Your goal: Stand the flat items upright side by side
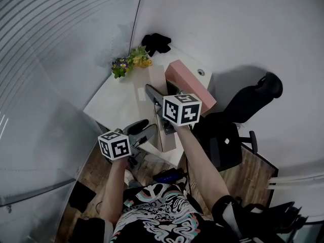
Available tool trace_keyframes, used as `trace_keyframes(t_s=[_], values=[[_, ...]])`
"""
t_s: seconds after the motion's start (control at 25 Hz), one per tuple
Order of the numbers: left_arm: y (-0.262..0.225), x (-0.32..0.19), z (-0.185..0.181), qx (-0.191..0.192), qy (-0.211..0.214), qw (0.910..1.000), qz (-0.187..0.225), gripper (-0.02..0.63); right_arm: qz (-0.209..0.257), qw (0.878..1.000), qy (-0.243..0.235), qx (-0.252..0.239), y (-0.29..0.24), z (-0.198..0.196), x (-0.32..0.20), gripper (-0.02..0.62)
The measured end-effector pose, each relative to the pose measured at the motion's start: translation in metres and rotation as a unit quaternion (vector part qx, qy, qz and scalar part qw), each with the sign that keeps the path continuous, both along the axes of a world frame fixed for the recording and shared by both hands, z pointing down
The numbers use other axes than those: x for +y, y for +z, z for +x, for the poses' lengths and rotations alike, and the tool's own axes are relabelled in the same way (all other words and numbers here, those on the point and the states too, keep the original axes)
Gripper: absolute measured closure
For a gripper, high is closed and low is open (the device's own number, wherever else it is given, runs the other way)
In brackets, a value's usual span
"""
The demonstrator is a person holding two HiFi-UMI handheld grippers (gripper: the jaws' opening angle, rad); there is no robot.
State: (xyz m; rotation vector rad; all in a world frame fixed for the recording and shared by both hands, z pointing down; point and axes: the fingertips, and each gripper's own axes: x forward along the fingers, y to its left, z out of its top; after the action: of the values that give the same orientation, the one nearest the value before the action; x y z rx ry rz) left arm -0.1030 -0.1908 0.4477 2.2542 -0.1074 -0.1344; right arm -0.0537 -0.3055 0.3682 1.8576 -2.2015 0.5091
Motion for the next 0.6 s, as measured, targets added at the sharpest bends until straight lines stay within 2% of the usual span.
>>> trace_keyframes(t_s=[0.32,0.6], values=[[0.001,-0.002,0.001,0.000,-0.005,1.0000,0.005,0.391,0.047,0.999,0.000,0.000,-0.011,0.001,0.005,0.291],[0.006,-0.004,0.004,-0.005,-0.005,1.0000,0.001,0.391,0.122,0.992,-0.016,0.007,-0.025,-0.003,0.015,0.290]])
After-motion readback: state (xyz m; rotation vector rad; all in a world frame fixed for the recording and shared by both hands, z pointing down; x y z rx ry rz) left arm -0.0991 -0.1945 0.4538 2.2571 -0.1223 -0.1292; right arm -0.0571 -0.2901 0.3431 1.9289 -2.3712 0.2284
